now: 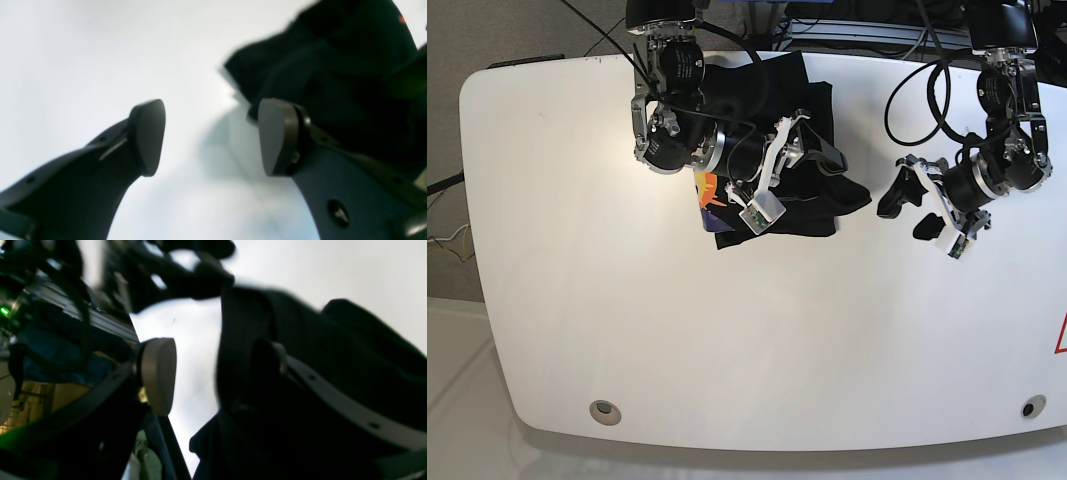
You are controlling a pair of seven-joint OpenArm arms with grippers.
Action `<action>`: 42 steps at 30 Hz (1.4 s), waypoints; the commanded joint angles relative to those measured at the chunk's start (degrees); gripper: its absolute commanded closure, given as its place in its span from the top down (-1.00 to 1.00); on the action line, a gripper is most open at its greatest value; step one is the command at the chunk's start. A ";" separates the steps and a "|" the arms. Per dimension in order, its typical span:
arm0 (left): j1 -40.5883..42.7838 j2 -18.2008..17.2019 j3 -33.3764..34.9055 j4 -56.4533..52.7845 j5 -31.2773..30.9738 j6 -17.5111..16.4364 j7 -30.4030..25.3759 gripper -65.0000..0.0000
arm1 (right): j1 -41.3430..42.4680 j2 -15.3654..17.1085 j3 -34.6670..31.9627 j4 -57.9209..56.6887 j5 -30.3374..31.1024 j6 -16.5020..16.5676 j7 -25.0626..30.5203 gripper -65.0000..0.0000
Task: Fold the T-shirt properly
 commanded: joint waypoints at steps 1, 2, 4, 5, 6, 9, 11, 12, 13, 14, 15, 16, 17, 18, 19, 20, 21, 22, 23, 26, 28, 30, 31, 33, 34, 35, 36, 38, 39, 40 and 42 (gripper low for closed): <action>-0.19 -0.71 -1.16 2.67 -1.06 -0.27 -0.70 0.25 | 1.24 0.11 -0.26 1.39 1.00 0.49 1.86 0.06; 0.18 -0.67 -1.73 4.12 -0.91 -0.36 -0.84 0.25 | 1.78 0.90 -0.79 1.11 1.34 0.38 2.07 0.06; 0.81 -0.67 -2.43 5.89 -0.75 -0.48 -0.96 0.25 | 2.55 2.17 -1.45 0.79 1.73 0.30 2.36 0.05; 1.06 -0.70 -2.58 6.22 -0.73 -0.51 -0.93 0.25 | 2.79 2.66 -1.59 0.76 1.77 0.34 2.42 0.05; 1.32 -0.72 -2.69 6.42 -0.69 -0.52 -0.90 0.25 | 3.05 3.23 -1.69 0.70 1.86 0.35 2.45 0.04; 2.07 -0.74 -2.96 7.06 -0.66 -0.53 -0.70 0.25 | 3.82 4.75 -1.72 0.62 1.69 0.38 2.50 0.03; 2.63 -0.76 -2.86 7.25 -0.56 -0.56 -0.66 0.25 | 4.44 5.57 -1.25 0.62 1.07 0.35 2.74 0.03; 2.94 -0.75 -2.76 7.28 -0.52 -0.59 -0.68 0.25 | 4.77 5.91 -0.86 0.59 0.51 0.34 2.90 0.03; 3.26 -0.75 -2.65 7.30 -0.49 -0.61 -0.70 0.25 | 5.10 6.25 -0.47 0.57 -0.04 0.33 3.05 0.03; 3.61 -0.66 -2.34 7.41 -0.38 -0.61 -0.95 0.25 | 5.34 6.48 0.09 0.55 -1.01 0.14 3.06 0.03; 3.97 -0.57 -2.02 7.51 -0.26 -0.60 -1.21 0.25 | 5.58 6.71 0.66 0.54 -1.97 -0.04 3.06 0.03; 4.25 -0.52 -1.84 7.45 -0.26 -0.63 -1.34 0.25 | 5.84 6.99 1.07 0.44 -2.74 -0.03 3.19 0.03; 4.54 -0.48 -1.66 7.38 -0.26 -0.67 -1.46 0.25 | 6.10 7.26 1.47 0.35 -3.51 -0.01 3.31 0.03; 4.75 -0.44 -1.45 7.27 -0.23 -0.69 -1.58 0.25 | 6.29 7.49 1.89 0.23 -4.26 -0.04 3.44 0.04; 4.95 -0.39 -1.23 7.16 -0.20 -0.71 -1.69 0.24 | 6.47 7.73 2.31 0.10 -5.01 -0.06 3.57 0.04; 5.09 -0.35 -1.13 7.08 -0.20 -0.68 -1.74 0.24 | 6.58 7.99 2.51 -0.05 -5.55 -0.10 3.62 0.04; 5.23 -0.31 -1.03 7.00 -0.21 -0.66 -1.79 0.24 | 6.68 8.24 2.70 -0.21 -6.08 -0.14 3.67 0.04; 5.20 -0.28 -1.02 6.88 -0.18 -0.65 -1.81 0.24 | 6.62 8.45 2.78 -0.39 -6.37 -0.18 3.66 0.04; 5.16 -0.26 -1.01 6.76 -0.14 -0.65 -1.82 0.24 | 6.55 8.66 2.85 -0.57 -6.66 -0.22 3.65 0.04; 4.65 -0.08 -2.05 6.27 -0.25 -0.29 -1.71 0.25 | 4.87 9.13 0.16 -0.51 -6.17 -0.63 2.26 0.04; 4.49 -0.06 -2.18 6.14 -0.20 -0.26 -1.72 0.25 | 3.96 9.09 -1.66 -0.46 -5.72 -0.74 1.75 0.04; 4.38 -0.07 -2.24 6.12 -0.17 -0.25 -1.69 0.25 | 3.18 8.99 -3.63 -0.45 -5.42 -0.91 1.41 0.04; 4.37 -0.07 -2.22 6.12 -0.17 -0.24 -1.69 0.25 | 2.88 8.95 -4.54 -0.49 -5.35 -1.02 1.32 0.04; 4.49 -0.05 -2.20 6.15 -0.15 -0.29 -1.71 0.25 | 2.37 8.85 -6.01 -0.50 -5.43 -1.26 1.62 0.04; 4.40 -0.08 -2.07 6.27 0.00 -0.10 -1.72 0.25 | 1.99 8.55 -6.54 -0.64 -5.29 -1.59 1.84 0.04; 4.32 -0.11 -1.94 6.38 0.14 0.08 -1.73 0.26 | 1.61 8.24 -7.07 -0.77 -5.15 -1.92 2.05 0.04; 4.37 -0.10 -1.94 6.40 0.12 0.08 -1.76 0.26 | 1.58 8.24 -6.75 -0.80 -5.21 -2.01 2.25 0.04; 4.45 -0.06 -1.92 6.35 0.07 0.09 -1.79 0.25 | 1.61 8.28 -5.93 -0.88 -5.27 -2.14 2.69 0.04; 4.49 -0.03 -1.90 6.29 0.03 0.12 -1.79 0.25 | 1.67 8.32 -5.43 -0.92 -5.28 -2.18 2.92 0.05; 4.50 -0.03 -1.93 6.30 0.02 0.10 -1.85 0.25 | 1.71 8.37 -4.96 -0.93 -5.31 -2.22 3.15 0.05; 4.44 -0.05 -2.02 6.26 0.01 0.12 -1.93 0.26 | 1.82 8.51 -4.05 -0.87 -5.29 -2.31 3.51 0.05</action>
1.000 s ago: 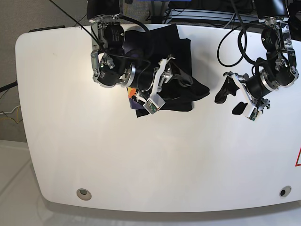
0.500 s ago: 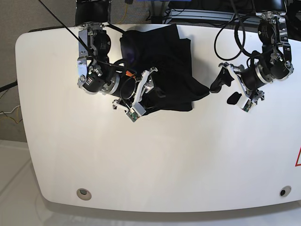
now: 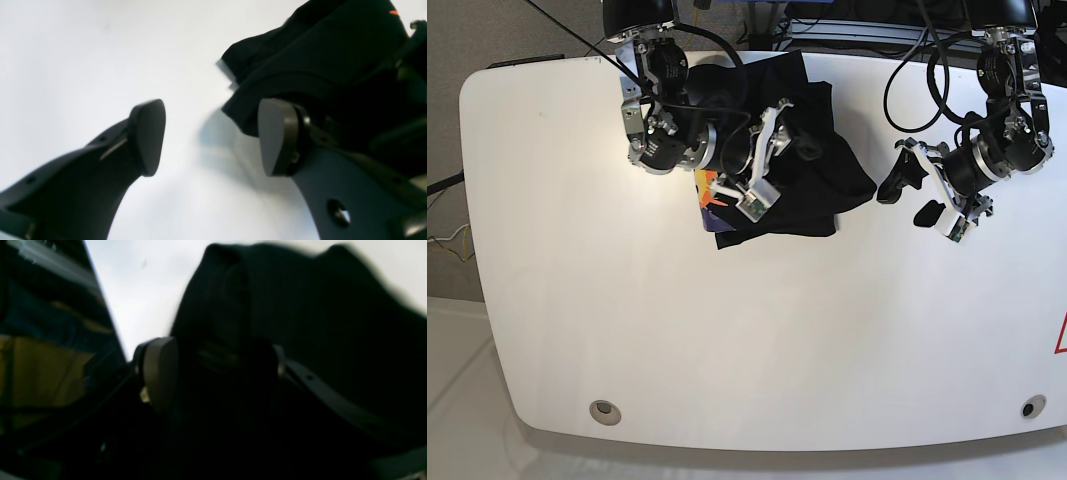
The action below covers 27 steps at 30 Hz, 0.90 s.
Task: Fold the T-shirt properly
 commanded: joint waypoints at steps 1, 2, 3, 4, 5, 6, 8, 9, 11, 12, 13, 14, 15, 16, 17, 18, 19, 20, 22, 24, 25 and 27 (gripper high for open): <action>-0.60 -0.73 -0.47 0.77 -0.87 0.10 -1.48 0.26 | 0.92 0.32 1.31 0.88 0.74 -0.30 1.61 0.04; -0.68 -0.83 -0.51 0.99 -1.09 0.09 -1.41 0.26 | 0.27 0.60 1.81 1.28 0.74 -0.22 1.85 0.04; -0.76 -0.92 -0.54 1.20 -1.31 0.09 -1.34 0.26 | -0.37 0.87 2.31 1.69 0.74 -0.15 2.09 0.04; -0.83 -0.96 -0.51 1.19 -1.28 0.09 -1.39 0.26 | -0.35 0.95 2.52 1.82 0.82 -0.07 2.12 0.04; -0.89 -1.00 -0.47 1.17 -1.25 0.09 -1.45 0.26 | -0.33 1.03 2.72 1.95 0.90 0.01 2.15 0.04; -0.93 -1.08 -0.35 1.23 -1.26 0.11 -1.50 0.27 | -0.31 1.10 2.80 2.06 0.92 0.10 2.24 0.04; -0.95 -1.19 0.01 1.33 -1.28 0.12 -1.60 0.27 | -0.19 1.24 3.01 2.18 0.85 0.27 2.51 0.03; -0.93 -1.22 0.24 1.38 -1.30 0.11 -1.66 0.27 | -0.09 1.31 3.15 2.19 0.76 0.35 2.70 0.03; -0.93 -1.28 1.29 1.67 -1.16 0.27 -1.80 0.27 | 0.14 1.36 3.48 1.94 0.20 0.57 3.42 0.01; -0.82 -1.28 2.14 1.88 -1.08 0.33 -1.90 0.27 | 0.33 1.35 3.62 1.47 -0.40 0.72 4.03 -0.01; -0.72 -1.28 3.00 2.09 -1.00 0.38 -2.00 0.27 | 0.53 1.34 3.75 1.00 -1.01 0.88 4.65 -0.03; -0.38 -1.08 4.65 2.78 -0.83 0.53 -1.85 0.28 | 1.10 1.07 3.93 -0.24 -2.16 1.02 5.24 -0.07; -0.04 -0.88 6.30 3.48 -0.66 0.69 -1.69 0.28 | 1.67 0.80 4.12 -1.48 -3.31 1.16 5.83 -0.11; 0.20 -0.82 7.33 3.81 -0.62 0.73 -1.82 0.28 | 2.22 0.71 3.99 -2.93 -5.12 1.21 6.89 -0.19; 0.43 -0.77 8.37 4.15 -0.58 0.77 -1.94 0.28 | 2.76 0.62 3.87 -4.39 -6.93 1.26 7.95 -0.26; 0.70 -0.75 9.48 4.50 -0.53 0.92 -2.09 0.28 | 3.49 0.53 3.71 -6.16 -8.90 1.34 9.20 -0.35; 0.98 -0.73 10.59 4.85 -0.49 1.07 -2.24 0.28 | 4.22 0.44 3.55 -7.93 -10.87 1.42 10.45 -0.44; 1.30 -0.76 11.41 5.08 -0.51 1.12 -2.57 0.29 | 5.00 0.40 3.33 -9.54 -12.70 1.48 11.56 -0.53; 1.92 -0.80 12.88 5.36 -0.57 1.32 -3.35 0.29 | 6.50 0.37 2.94 -12.48 -16.19 1.49 13.70 -0.69; 2.33 -0.83 14.64 5.28 -0.40 1.58 -4.83 0.29 | 8.36 1.06 2.54 -15.58 -21.63 1.30 15.78 -0.76; 2.44 -0.85 15.75 5.16 -0.19 1.68 -5.84 0.30 | 9.52 1.75 2.31 -17.36 -25.42 1.15 16.84 -0.77; 2.76 -0.88 16.49 4.98 -0.09 1.81 -6.56 0.31 | 10.05 2.41 2.10 -17.70 -27.66 0.33 17.44 -0.68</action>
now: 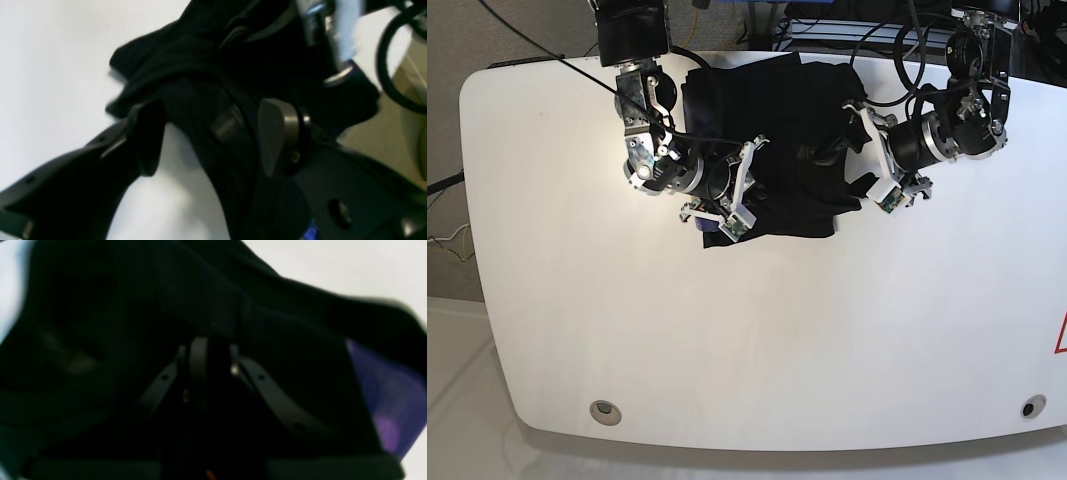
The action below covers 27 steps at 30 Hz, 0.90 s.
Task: Fold the T-shirt properly
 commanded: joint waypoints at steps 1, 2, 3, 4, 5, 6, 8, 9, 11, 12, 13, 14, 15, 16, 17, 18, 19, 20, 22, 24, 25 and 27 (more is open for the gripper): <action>-0.16 -0.46 0.66 0.62 -1.13 -0.22 -2.45 0.31 | 1.92 1.33 0.06 0.45 -3.55 -1.80 1.06 -0.63; -0.05 -0.46 0.98 0.47 -1.03 -0.14 -2.86 0.31 | 2.04 1.74 -0.08 0.62 -4.49 -2.36 1.20 -0.57; 0.09 -0.48 1.35 0.46 -0.68 -0.09 -3.03 0.32 | 2.03 2.22 -0.17 0.89 -5.13 -3.05 1.25 -0.52; 0.22 -0.51 1.72 0.44 -0.33 -0.04 -3.20 0.32 | 2.03 2.70 -0.26 1.16 -5.77 -3.74 1.29 -0.47; 0.34 -0.46 2.46 0.39 0.25 0.05 -3.72 0.32 | 2.01 3.09 -0.08 1.23 -6.50 -4.20 1.44 -0.44; 0.46 -0.41 3.21 0.33 0.84 0.14 -4.24 0.32 | 1.99 3.48 0.09 1.30 -7.22 -4.67 1.58 -0.41; 0.33 -0.50 10.55 0.20 5.26 0.16 -6.37 0.32 | 2.10 4.76 1.00 1.62 -11.18 -6.05 2.66 -0.45; 0.46 -0.56 12.28 0.25 6.51 0.39 -6.97 0.32 | 2.12 4.82 1.18 1.81 -11.35 -5.93 2.74 -0.48; 0.78 -0.68 15.58 0.29 8.90 0.81 -8.07 0.31 | 2.11 4.83 1.61 2.27 -11.49 -5.67 2.85 -0.55; 0.97 -0.73 17.16 0.27 10.06 0.99 -8.58 0.31 | 2.09 4.78 1.86 2.54 -11.45 -5.53 2.89 -0.58; 1.17 -0.81 18.27 0.21 10.85 1.13 -8.93 0.31 | 2.07 4.72 1.98 2.79 -11.17 -5.42 2.85 -0.61; 1.37 -0.89 19.39 0.14 11.65 1.28 -9.28 0.31 | 2.05 4.65 2.10 3.04 -10.88 -5.31 2.81 -0.64; 1.52 -0.89 20.03 0.05 12.09 1.31 -9.48 0.30 | 2.00 4.61 2.19 3.01 -10.48 -5.17 2.89 -0.67; 1.68 -0.88 20.66 -0.04 12.52 1.35 -9.67 0.30 | 1.94 4.56 2.28 2.99 -10.08 -5.04 2.98 -0.70; 2.34 -0.71 21.42 0.37 13.66 1.77 -9.50 0.30 | 1.72 4.58 1.73 2.44 -6.06 -4.78 2.62 -0.75; 3.00 -0.53 22.18 0.79 14.79 2.19 -9.33 0.31 | 1.50 4.59 1.19 1.89 -2.03 -4.51 2.26 -0.79; 3.18 -0.50 22.01 0.81 14.68 2.20 -9.03 0.31 | 1.46 4.44 0.93 1.88 1.94 -3.83 1.25 -0.80; 3.36 -0.46 21.84 0.84 14.57 2.22 -8.74 0.31 | 1.41 4.29 0.68 1.88 5.92 -3.15 0.24 -0.81; 3.58 -0.43 21.46 0.70 14.72 2.20 -8.33 0.31 | 1.31 4.06 0.09 2.07 15.63 -1.47 -2.75 -0.82; 3.82 -0.32 21.23 0.93 15.10 2.22 -7.97 0.31 | 1.14 3.90 -0.81 2.32 23.12 -0.21 -5.75 -0.82; 3.94 -0.37 21.31 0.98 15.60 2.25 -8.08 0.31 | 1.11 3.92 -1.17 2.44 24.78 -0.02 -6.63 -0.82; 4.21 -0.48 21.54 1.04 16.77 2.31 -8.29 0.31 | 1.06 4.06 -1.78 2.36 26.05 -0.02 -7.60 -0.83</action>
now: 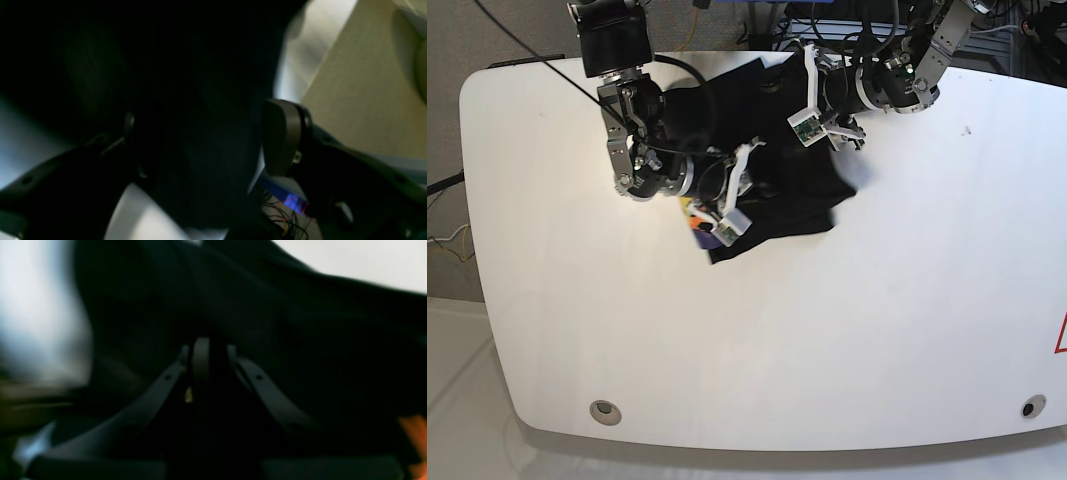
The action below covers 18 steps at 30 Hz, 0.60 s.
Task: Fold the T-shirt properly
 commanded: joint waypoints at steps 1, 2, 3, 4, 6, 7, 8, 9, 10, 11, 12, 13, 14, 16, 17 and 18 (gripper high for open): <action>0.30 -0.22 0.44 1.46 0.54 -0.25 -1.33 0.31 | 1.19 0.50 -0.11 0.90 -0.07 -0.46 0.30 -0.83; 0.64 -0.51 0.85 1.69 1.59 -0.07 -1.42 0.31 | 1.31 0.76 -0.35 0.28 -0.28 -0.37 0.41 -0.84; 0.98 -0.79 1.26 1.92 2.64 0.11 -1.51 0.32 | 1.44 1.03 -0.58 -0.35 -0.49 -0.28 0.52 -0.85; 1.18 -1.05 1.63 2.05 3.43 0.15 -1.66 0.32 | 1.56 1.17 -0.69 -0.74 -2.62 -0.62 1.25 -0.85; 1.56 -1.53 2.34 2.31 4.75 0.26 -1.99 0.32 | 1.76 1.45 -0.89 -1.56 -6.85 -1.34 2.93 -0.85; 1.74 -1.76 2.69 2.43 5.27 0.32 -2.16 0.32 | 1.84 1.60 -0.99 -1.98 -8.97 -1.71 3.88 -0.85; 1.80 -1.93 2.86 2.45 5.58 0.38 -2.22 0.32 | 1.86 1.68 -1.06 -2.20 -10.38 -1.98 4.59 -0.85; 1.85 -2.10 3.03 2.46 5.90 0.43 -2.27 0.32 | 1.87 1.76 -1.14 -2.43 -11.80 -2.25 5.30 -0.85; 1.86 -2.24 3.06 2.53 6.05 0.47 -2.28 0.32 | 1.83 1.78 -1.29 -2.54 -12.73 -2.38 5.63 -0.85; 1.86 -2.38 3.08 2.60 6.21 0.51 -2.30 0.32 | 1.79 1.79 -1.44 -2.65 -13.66 -2.52 5.97 -0.85; 1.79 -2.64 3.07 2.32 5.24 0.38 -2.20 0.32 | 1.41 1.68 -1.37 -2.61 -14.33 -2.25 6.75 -0.85; 1.72 -2.90 3.06 2.04 4.27 0.25 -2.11 0.32 | 1.03 1.56 -1.30 -2.56 -15.00 -1.98 7.54 -0.84; 1.57 -2.91 2.97 1.88 4.05 0.25 -2.06 0.32 | 0.94 1.52 -1.35 -2.64 -15.33 -1.88 7.71 -0.84; 1.14 -2.88 2.82 1.34 3.53 0.18 -2.00 0.32 | 0.71 1.46 -1.39 -2.84 -15.84 -1.73 8.06 -0.84; 0.85 -2.85 2.75 0.96 3.24 0.12 -1.99 0.32 | 0.57 1.44 -1.38 -2.97 -16.04 -1.68 8.23 -0.85; 0.50 -2.77 2.58 0.38 2.95 0.10 -2.00 0.32 | 0.43 1.46 -1.39 -3.08 -16.19 -1.66 8.45 -0.85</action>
